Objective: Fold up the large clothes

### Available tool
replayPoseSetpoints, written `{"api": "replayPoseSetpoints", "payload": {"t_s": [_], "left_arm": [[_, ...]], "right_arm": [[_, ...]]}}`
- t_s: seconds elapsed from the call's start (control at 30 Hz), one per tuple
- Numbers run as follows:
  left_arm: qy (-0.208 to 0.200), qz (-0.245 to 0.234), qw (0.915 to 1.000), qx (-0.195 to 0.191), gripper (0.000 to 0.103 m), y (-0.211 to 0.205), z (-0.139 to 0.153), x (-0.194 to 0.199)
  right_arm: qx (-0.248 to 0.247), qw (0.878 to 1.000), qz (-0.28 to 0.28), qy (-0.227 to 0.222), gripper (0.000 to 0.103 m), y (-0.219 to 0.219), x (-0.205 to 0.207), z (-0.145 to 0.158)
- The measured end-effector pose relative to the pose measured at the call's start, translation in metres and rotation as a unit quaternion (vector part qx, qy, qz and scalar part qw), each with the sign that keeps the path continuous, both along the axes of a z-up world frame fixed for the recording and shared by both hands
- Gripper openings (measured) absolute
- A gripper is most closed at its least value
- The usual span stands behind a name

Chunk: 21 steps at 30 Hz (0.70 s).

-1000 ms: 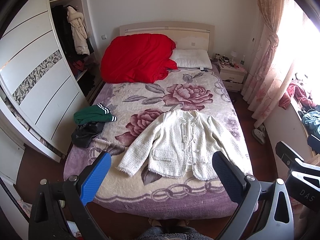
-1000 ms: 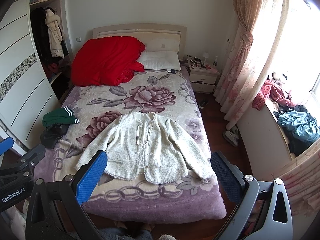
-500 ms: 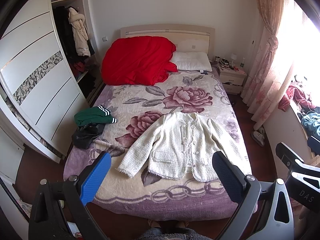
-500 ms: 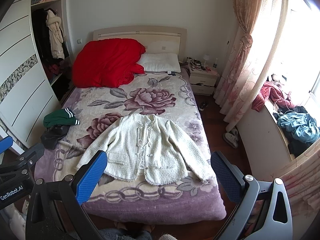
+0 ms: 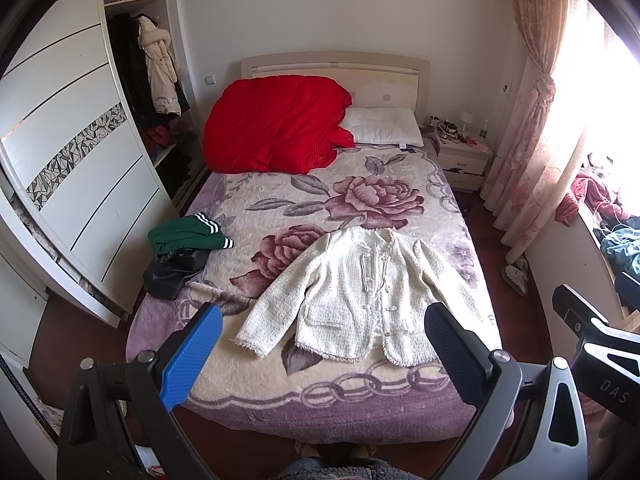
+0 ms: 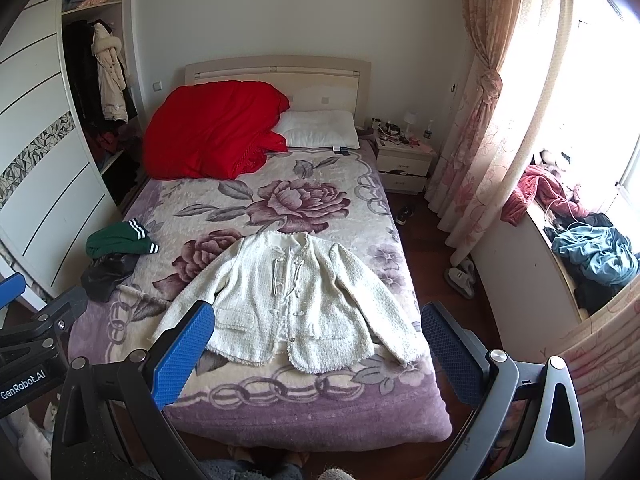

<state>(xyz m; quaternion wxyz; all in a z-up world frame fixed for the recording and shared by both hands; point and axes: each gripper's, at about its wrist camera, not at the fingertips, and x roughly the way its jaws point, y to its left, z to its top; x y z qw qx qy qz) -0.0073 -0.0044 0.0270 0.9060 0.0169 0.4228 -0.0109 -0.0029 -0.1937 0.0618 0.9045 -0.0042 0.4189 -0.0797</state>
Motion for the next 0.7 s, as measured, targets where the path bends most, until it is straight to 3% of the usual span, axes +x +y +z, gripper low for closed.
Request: {"api": "replayPoseSetpoints", "payload": {"t_s": [0.47,0.7], "left_arm": [[-0.001,0.000,1.0000,-0.002,0.103,0.001,0.001,0.002],[-0.024,0.003,0.9997,-0.001,0.103,0.009,-0.010,0.038]], "right_arm": [[0.000,1.000,-0.001,-0.004,0.103,-0.001,-0.001,0.001],[0.020,0.999,-0.026,-0.001,0.103,-0.012,0.017,0.012]]}}
